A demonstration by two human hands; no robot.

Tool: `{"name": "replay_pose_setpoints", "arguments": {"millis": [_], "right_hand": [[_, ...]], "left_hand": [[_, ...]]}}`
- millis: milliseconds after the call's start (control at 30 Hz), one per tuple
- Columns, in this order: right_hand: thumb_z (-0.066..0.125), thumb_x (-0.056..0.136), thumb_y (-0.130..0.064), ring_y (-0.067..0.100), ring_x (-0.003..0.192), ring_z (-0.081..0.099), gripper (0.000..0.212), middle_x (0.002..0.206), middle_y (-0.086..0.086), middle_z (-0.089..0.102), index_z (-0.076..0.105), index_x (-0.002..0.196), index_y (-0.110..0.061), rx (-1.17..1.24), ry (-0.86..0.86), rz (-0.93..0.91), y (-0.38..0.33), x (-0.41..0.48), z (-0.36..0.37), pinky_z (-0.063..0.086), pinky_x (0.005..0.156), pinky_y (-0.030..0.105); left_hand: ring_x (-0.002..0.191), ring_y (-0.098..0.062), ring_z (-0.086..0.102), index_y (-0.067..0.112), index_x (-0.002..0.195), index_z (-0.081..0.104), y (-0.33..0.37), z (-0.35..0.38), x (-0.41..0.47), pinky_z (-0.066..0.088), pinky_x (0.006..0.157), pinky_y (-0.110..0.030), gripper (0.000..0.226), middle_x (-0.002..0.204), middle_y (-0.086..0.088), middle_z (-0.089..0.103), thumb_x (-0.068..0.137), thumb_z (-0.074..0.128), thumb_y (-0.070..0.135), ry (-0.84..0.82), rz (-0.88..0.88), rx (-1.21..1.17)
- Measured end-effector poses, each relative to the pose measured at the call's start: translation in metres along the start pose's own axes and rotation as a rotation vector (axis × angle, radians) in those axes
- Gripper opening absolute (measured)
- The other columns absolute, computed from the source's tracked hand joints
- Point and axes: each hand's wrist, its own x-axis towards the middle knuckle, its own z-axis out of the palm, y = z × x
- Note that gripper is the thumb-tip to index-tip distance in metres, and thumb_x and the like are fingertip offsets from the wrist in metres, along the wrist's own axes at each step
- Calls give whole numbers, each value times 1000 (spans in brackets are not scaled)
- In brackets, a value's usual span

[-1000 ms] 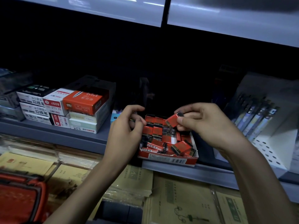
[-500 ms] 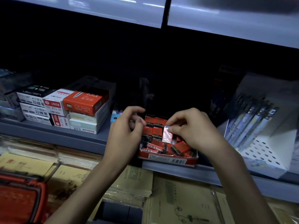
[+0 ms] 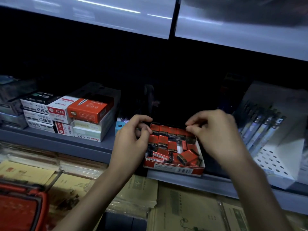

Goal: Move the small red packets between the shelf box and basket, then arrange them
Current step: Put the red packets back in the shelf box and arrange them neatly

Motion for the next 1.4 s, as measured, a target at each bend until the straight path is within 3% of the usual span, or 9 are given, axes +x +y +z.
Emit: {"name": "replay_pose_setpoints", "arguments": {"millis": [167,400,600,700,800,900,1000,1200,1400], "right_hand": [[75,91,-28,12,94,65,3,94,-9,72,77,89,-29,-98,-236,112,6,-4,-28,52,85,33],[79,85,-38,5,89,64,10,94,-14,70,78,92,-32,-76,-563,108,1,-10,-31,50,76,24],[84,81,-26,-4,63,60,10,72,-14,68,75,84,-24,110,-594,53,6,-9,-34,46,64,19],[84,80,-11,14,72,72,13,78,5,74,72,86,-14,266,-578,35,7,-7,-38,59,72,30],[79,84,-5,24,70,74,10,76,11,74,73,88,-11,382,-426,28,7,-3,-37,61,68,31],[80,85,-7,17,70,74,16,82,3,74,75,91,-21,352,-278,22,7,3,-26,60,73,30],[81,84,-11,6,77,72,23,83,-3,74,72,100,-26,312,-294,63,7,6,-8,57,72,25],[78,88,-16,6,76,71,10,84,-4,73,74,92,-24,233,-321,85,4,12,10,61,77,30],[81,85,-15,4,73,70,14,84,-7,73,76,86,-27,164,-322,64,1,8,20,56,63,15]], "left_hand": [[81,-7,65,27,108,68,1,-1,0,48,68,-12,30,84,10,71,97,55,3,-2,7,21],[82,-3,66,27,109,68,2,0,-1,52,70,-17,27,86,10,71,100,53,6,2,-5,13],[83,-5,66,27,109,68,2,1,-2,56,72,-27,26,88,9,71,100,53,7,12,-12,14],[83,-6,66,27,108,68,1,2,-1,55,71,-24,26,87,10,71,100,54,6,15,-5,16],[82,-5,65,27,107,68,0,2,-1,51,69,-15,28,86,10,70,99,54,5,17,-7,23],[83,-5,66,28,107,68,0,2,-1,52,69,-16,29,86,11,70,99,54,4,13,-7,19],[84,-5,66,28,107,68,0,1,-1,52,68,-15,29,86,11,70,98,54,5,15,-6,26],[83,-5,66,28,107,69,-1,2,-1,53,68,-17,29,86,10,71,98,55,4,23,-8,28],[81,-6,66,27,106,68,1,1,0,53,70,-18,29,85,10,71,97,55,3,17,-12,22]]}}
